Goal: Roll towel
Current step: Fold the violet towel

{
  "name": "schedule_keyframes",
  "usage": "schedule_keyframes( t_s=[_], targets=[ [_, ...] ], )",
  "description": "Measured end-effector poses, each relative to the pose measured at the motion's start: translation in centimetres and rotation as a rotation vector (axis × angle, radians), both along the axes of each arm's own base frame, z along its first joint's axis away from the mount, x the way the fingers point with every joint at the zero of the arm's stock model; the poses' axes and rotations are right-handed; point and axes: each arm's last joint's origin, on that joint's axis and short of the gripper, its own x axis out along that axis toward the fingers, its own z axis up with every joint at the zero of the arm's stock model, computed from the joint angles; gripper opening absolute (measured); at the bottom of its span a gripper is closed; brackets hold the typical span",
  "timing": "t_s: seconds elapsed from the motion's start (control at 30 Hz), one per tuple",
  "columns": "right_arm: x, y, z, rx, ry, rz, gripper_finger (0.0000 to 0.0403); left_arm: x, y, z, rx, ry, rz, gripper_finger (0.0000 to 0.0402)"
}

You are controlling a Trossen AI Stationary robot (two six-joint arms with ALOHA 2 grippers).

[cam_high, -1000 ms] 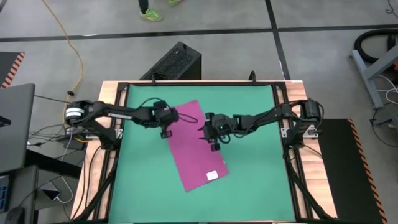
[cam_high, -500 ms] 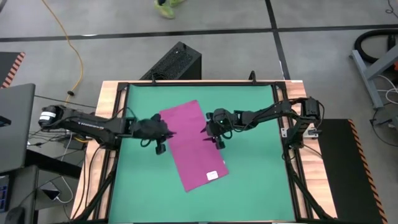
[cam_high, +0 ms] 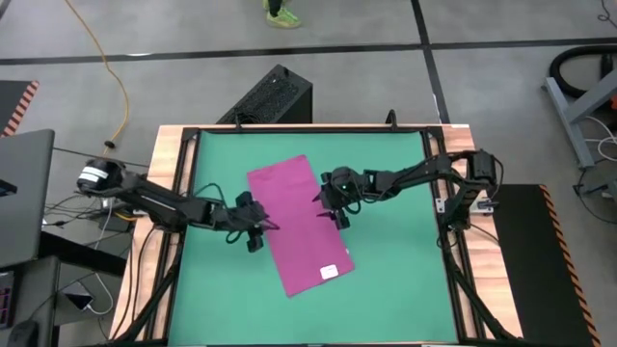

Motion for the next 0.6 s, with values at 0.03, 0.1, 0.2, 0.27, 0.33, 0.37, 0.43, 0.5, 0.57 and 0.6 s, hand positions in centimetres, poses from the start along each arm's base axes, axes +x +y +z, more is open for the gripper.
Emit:
schedule_keyframes(
  t_s=[0.03,0.1,0.2,0.27,0.33,0.37,0.43,0.5,0.57,0.6],
  targets=[
    [0.0,-0.1,0.0,0.001,0.002,-0.002,0.0257,0.2,-0.2,-0.3,0.006,0.007,-0.001,0.0166],
    [0.0,-0.1,-0.1,0.003,0.009,-0.004,0.0257,0.7,-0.4,-0.7,0.021,0.028,0.001,0.0167],
    [0.0,0.0,-0.6,0.006,0.029,-0.004,0.0257,1.5,-0.9,-0.9,0.037,0.037,-0.006,0.0167],
    [0.3,-0.1,-1.5,0.008,0.039,-0.003,0.0257,2.0,-1.3,-0.9,0.048,0.042,-0.020,0.0167],
    [0.5,-0.1,-2.7,0.012,0.070,-0.003,0.0257,2.0,-1.6,-1.1,0.060,0.054,-0.022,0.0167],
    [0.6,-0.1,-3.3,0.013,0.077,-0.004,0.0257,2.1,-1.6,-1.2,0.064,0.058,-0.021,0.0167],
    [0.9,-0.3,-4.3,0.015,0.085,-0.009,0.0257,2.0,-1.7,-1.4,0.069,0.075,-0.015,0.0167],
    [1.0,-0.5,-4.7,0.007,0.091,-0.029,0.0257,1.9,-1.7,-1.4,0.068,0.083,-0.004,0.0167],
    [1.1,-0.6,-5.3,0.014,0.102,-0.035,0.0257,1.7,-1.7,-1.6,0.067,0.106,-0.001,0.0167],
    [1.1,-0.7,-5.3,0.024,0.101,-0.041,0.0257,1.6,-1.8,-1.6,0.066,0.112,-0.004,0.0167]
  ],
)
